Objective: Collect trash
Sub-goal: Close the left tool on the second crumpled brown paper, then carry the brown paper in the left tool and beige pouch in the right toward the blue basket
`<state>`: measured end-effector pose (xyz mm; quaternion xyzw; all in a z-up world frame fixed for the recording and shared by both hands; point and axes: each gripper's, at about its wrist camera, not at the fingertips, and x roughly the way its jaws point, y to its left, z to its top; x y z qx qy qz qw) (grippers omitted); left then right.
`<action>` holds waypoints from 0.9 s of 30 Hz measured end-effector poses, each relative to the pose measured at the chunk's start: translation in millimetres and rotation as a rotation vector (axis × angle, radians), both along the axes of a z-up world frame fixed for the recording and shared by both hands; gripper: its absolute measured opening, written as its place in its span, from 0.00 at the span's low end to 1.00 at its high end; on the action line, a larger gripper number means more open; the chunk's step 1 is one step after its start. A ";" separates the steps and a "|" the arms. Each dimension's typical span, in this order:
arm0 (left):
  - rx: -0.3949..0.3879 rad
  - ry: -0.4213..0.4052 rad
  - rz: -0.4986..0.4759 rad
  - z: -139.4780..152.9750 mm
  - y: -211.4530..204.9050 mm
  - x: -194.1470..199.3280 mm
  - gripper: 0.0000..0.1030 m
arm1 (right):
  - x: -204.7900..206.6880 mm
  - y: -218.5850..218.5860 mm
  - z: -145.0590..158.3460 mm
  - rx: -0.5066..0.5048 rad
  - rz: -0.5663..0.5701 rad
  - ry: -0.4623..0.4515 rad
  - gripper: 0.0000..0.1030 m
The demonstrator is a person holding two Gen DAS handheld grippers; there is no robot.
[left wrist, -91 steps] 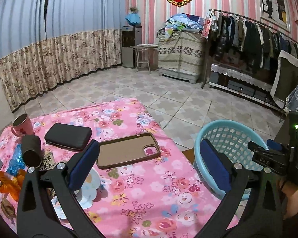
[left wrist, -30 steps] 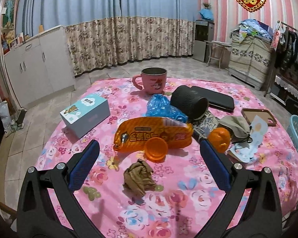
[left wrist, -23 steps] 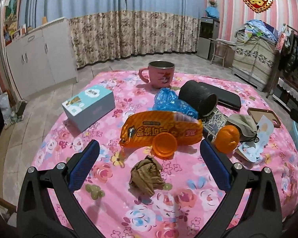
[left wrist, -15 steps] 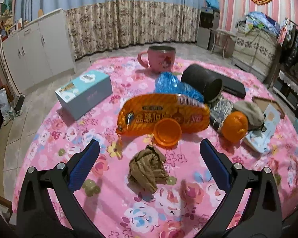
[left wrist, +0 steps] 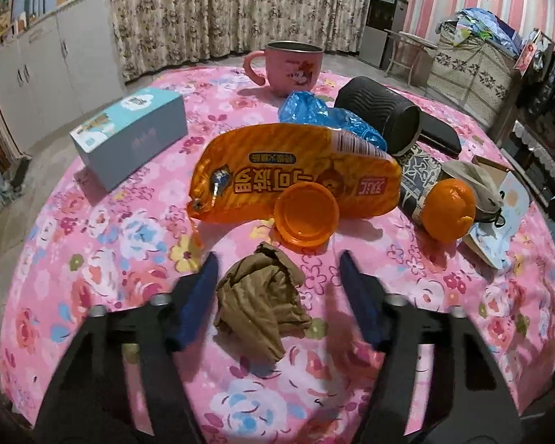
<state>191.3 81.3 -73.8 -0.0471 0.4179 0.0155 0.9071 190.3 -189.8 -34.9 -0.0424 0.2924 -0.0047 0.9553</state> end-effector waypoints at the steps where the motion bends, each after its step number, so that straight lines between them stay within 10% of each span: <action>1: 0.006 0.002 0.008 -0.4 0.3 0.9 0.49 | 0.8 0.7 -1.9 0.006 0.004 0.010 0.94; 27: 0.037 -0.185 0.038 53.8 1.5 1.3 0.38 | 45.7 31.5 -22.2 0.071 0.090 0.109 0.92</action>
